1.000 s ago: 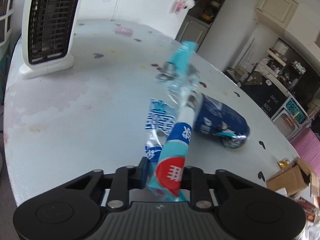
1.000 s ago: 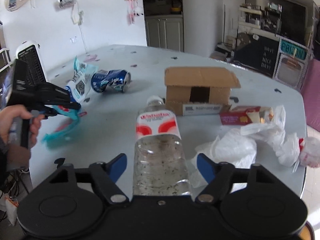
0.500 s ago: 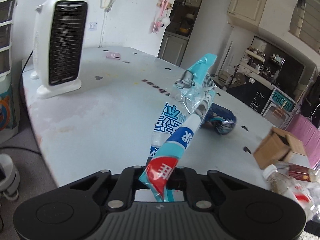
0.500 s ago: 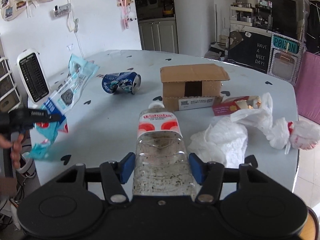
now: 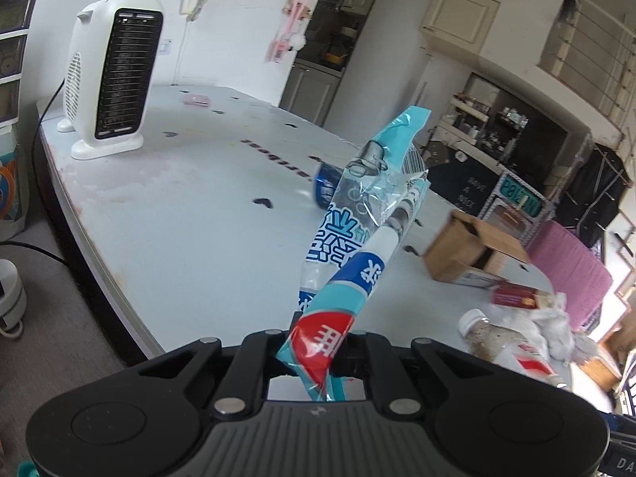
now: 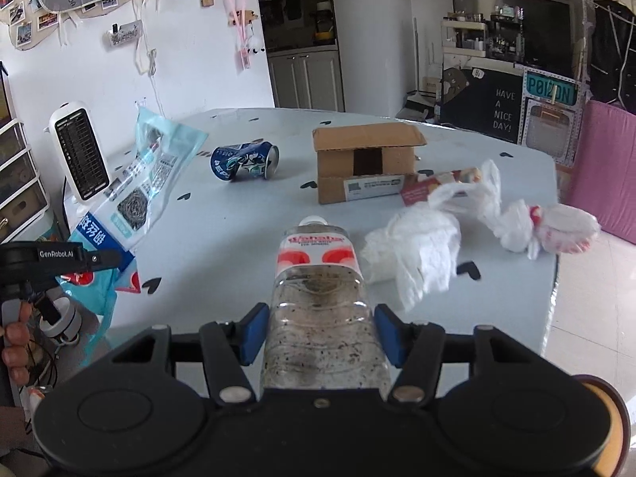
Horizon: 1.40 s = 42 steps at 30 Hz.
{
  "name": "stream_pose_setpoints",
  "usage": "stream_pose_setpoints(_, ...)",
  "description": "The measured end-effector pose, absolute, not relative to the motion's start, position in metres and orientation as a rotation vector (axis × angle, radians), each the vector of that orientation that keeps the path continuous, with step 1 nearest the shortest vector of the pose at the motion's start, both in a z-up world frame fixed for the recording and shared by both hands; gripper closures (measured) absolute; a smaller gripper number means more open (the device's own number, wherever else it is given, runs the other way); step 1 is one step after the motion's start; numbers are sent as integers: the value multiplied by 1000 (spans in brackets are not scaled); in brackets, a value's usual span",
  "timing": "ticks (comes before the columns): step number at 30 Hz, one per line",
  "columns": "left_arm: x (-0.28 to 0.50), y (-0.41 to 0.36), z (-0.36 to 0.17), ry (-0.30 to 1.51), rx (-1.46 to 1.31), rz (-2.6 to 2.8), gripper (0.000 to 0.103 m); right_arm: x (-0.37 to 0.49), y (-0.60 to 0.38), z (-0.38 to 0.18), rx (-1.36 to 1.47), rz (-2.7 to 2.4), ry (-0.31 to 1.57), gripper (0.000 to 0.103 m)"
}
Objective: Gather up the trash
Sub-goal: 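Carry the wrapper and bottle in both tools toward the yellow wastebasket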
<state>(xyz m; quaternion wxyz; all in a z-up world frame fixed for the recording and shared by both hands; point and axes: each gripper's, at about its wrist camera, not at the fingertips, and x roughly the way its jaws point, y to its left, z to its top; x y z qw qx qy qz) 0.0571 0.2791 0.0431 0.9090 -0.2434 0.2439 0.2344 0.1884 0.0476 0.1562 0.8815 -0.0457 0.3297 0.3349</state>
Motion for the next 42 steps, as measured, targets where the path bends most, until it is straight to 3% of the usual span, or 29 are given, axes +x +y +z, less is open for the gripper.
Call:
stream_pose_setpoints(18,71,187,78,482,-401,341,93,167,-41,202,49,574,533,44)
stream_pose_setpoints(42,153,-22,81,572,-90,-24,93,164,-223,185,152,251,502,44)
